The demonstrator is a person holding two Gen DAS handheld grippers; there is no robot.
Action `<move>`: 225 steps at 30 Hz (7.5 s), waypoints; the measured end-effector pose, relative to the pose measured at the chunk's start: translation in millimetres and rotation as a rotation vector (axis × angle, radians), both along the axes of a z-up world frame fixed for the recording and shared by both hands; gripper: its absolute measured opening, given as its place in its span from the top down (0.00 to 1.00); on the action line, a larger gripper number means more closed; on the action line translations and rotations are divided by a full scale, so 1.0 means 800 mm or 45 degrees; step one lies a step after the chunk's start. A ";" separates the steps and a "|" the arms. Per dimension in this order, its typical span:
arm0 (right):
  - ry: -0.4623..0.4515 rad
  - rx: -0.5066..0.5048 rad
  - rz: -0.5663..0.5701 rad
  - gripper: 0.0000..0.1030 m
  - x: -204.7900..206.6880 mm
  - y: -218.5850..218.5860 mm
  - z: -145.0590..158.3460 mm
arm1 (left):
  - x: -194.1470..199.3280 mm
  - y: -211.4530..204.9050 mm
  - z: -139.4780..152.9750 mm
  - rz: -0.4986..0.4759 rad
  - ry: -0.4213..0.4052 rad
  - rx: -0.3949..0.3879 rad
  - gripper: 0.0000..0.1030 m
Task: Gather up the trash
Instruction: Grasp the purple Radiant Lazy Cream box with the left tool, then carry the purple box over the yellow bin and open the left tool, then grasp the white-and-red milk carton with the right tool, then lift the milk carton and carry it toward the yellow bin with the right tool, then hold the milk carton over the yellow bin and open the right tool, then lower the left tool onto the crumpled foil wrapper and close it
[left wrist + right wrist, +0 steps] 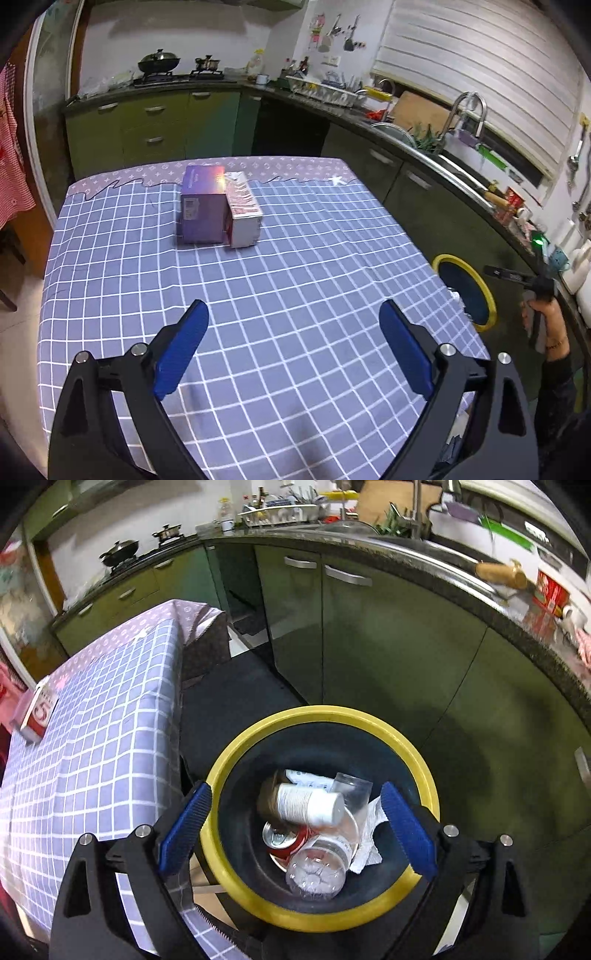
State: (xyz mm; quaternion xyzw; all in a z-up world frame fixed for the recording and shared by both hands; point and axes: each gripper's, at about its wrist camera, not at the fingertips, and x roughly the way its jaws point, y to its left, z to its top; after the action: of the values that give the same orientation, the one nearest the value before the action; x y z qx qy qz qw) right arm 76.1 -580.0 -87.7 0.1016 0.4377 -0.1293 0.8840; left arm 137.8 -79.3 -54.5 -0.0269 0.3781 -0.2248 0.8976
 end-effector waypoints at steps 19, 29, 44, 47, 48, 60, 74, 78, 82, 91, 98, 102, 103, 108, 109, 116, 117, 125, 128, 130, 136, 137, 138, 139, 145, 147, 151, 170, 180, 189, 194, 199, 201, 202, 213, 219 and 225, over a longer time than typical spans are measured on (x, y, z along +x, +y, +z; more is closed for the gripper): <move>-0.006 0.039 0.097 0.10 0.003 0.045 -0.008 | 0.220 0.006 -0.001 0.255 0.183 0.069 0.14; 0.005 0.056 0.130 0.10 0.011 0.051 -0.013 | 0.251 0.003 -0.031 0.318 0.266 0.186 0.22; -0.007 0.093 0.176 0.09 0.011 0.060 -0.009 | 0.262 0.001 -0.045 0.324 0.297 0.277 0.50; -0.013 0.095 0.173 0.09 0.009 0.059 -0.008 | 0.248 0.011 -0.032 0.315 0.275 0.274 0.50; -0.016 0.098 0.172 0.09 0.008 0.059 -0.008 | 0.241 0.015 -0.026 0.307 0.270 0.271 0.50; -0.071 0.060 0.049 0.09 -0.033 0.029 0.004 | 0.106 -0.074 0.065 -0.127 0.145 0.238 0.50; -0.124 0.053 -0.194 0.09 -0.143 -0.055 0.008 | 0.022 -0.432 0.056 -0.844 0.172 0.169 0.50; -0.117 0.071 -0.229 0.09 -0.163 -0.068 0.002 | 0.017 -0.516 0.009 -0.883 0.237 0.192 0.49; -0.120 0.083 -0.265 0.09 -0.175 -0.080 0.002 | 0.017 -0.562 -0.021 -0.872 0.236 0.191 0.36; -0.111 0.082 -0.233 0.09 -0.161 -0.066 0.001 | 0.014 -0.443 0.032 -0.779 0.088 0.006 0.27; -0.079 0.036 -0.149 0.09 -0.125 -0.022 0.016 | 0.034 -0.257 0.044 -0.539 -0.057 -0.073 0.22; -0.081 0.008 -0.037 0.09 -0.084 0.029 0.030 | 0.057 -0.138 0.036 -0.293 -0.124 -0.109 0.22; -0.085 0.010 0.011 0.09 -0.065 0.050 0.034 | 0.062 -0.118 0.035 -0.247 -0.137 -0.116 0.22; -0.075 0.069 0.293 0.09 0.033 0.167 0.038 | 0.095 0.004 0.018 0.104 -0.244 -0.104 0.20; -0.075 0.089 0.348 0.09 0.049 0.191 0.037 | 0.103 0.026 0.013 0.178 -0.250 -0.096 0.20; -0.063 0.191 0.725 0.09 0.179 0.381 0.047 | 0.120 0.119 -0.005 0.560 -0.317 -0.019 0.20; -0.060 0.194 0.745 0.09 0.192 0.398 0.047 | 0.121 0.123 -0.005 0.576 -0.324 -0.007 0.18; 0.058 0.077 0.716 0.17 0.296 0.514 0.010 | 0.128 0.138 -0.017 0.604 -0.277 -0.005 0.17; 0.086 0.082 0.669 0.24 0.314 0.520 -0.011 | 0.129 0.146 -0.023 0.606 -0.246 -0.032 0.17; 0.092 0.090 0.656 0.26 0.319 0.521 -0.021 | 0.132 0.151 -0.026 0.603 -0.231 -0.049 0.17; 0.101 0.083 0.630 0.60 0.328 0.525 -0.034 | 0.130 0.153 -0.030 0.599 -0.213 -0.055 0.17; 0.098 0.082 0.624 0.61 0.328 0.522 -0.035 | 0.130 0.152 -0.032 0.599 -0.209 -0.052 0.17; 0.093 0.075 0.621 0.62 0.328 0.519 -0.034 | 0.131 0.152 -0.033 0.597 -0.204 -0.050 0.17; 0.086 0.070 0.625 0.62 0.325 0.515 -0.032 | 0.131 0.151 -0.034 0.594 -0.201 -0.049 0.17; 0.068 0.165 0.661 0.63 0.281 0.465 -0.012 | 0.135 0.143 -0.038 0.559 -0.180 -0.032 0.17; 0.070 0.221 0.663 0.63 0.260 0.439 -0.008 | 0.135 0.139 -0.039 0.548 -0.181 -0.028 0.17; 0.076 0.329 0.663 0.63 0.224 0.395 -0.004 | 0.136 0.134 -0.042 0.531 -0.175 -0.018 0.17; -0.041 0.234 0.413 0.63 0.043 0.191 0.123 | 0.138 0.126 -0.047 0.480 -0.148 -0.037 0.17; -0.054 0.055 -0.047 0.63 -0.002 0.019 0.144 | 0.140 0.121 -0.050 0.449 -0.127 -0.043 0.17; 0.042 0.087 -0.279 0.56 0.003 -0.070 0.056 | 0.141 0.117 -0.052 0.437 -0.123 -0.034 0.17; -0.097 0.123 -0.223 0.44 -0.027 -0.043 0.081 | 0.143 0.108 -0.057 0.416 -0.100 -0.022 0.17; -0.207 0.128 -0.100 0.41 -0.053 0.017 0.098 | 0.145 0.097 -0.060 0.348 -0.065 -0.052 0.14; -0.208 0.124 -0.058 0.41 -0.054 0.036 0.098 | 0.150 0.089 -0.064 0.318 -0.039 -0.053 0.13; -0.203 0.115 -0.030 0.41 -0.055 0.045 0.097 | 0.153 0.086 -0.067 0.313 -0.016 -0.046 0.12; -0.197 0.154 0.106 0.40 -0.048 0.078 0.069 | 0.237 0.016 -0.066 0.231 0.167 0.078 0.12; -0.176 0.196 0.140 0.40 -0.035 0.075 0.049 | 0.305 -0.024 -0.080 0.303 0.211 0.195 0.12; -0.155 0.231 0.161 0.40 -0.024 0.073 0.035 | 0.342 -0.030 -0.089 0.434 0.227 0.229 0.12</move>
State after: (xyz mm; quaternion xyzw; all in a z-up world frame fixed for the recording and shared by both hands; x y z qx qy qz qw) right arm 57.1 -521.8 -60.0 0.1610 0.3987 -0.0270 0.9024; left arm 411.2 -103.6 -125.8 -0.0299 0.4647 -0.0318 0.8844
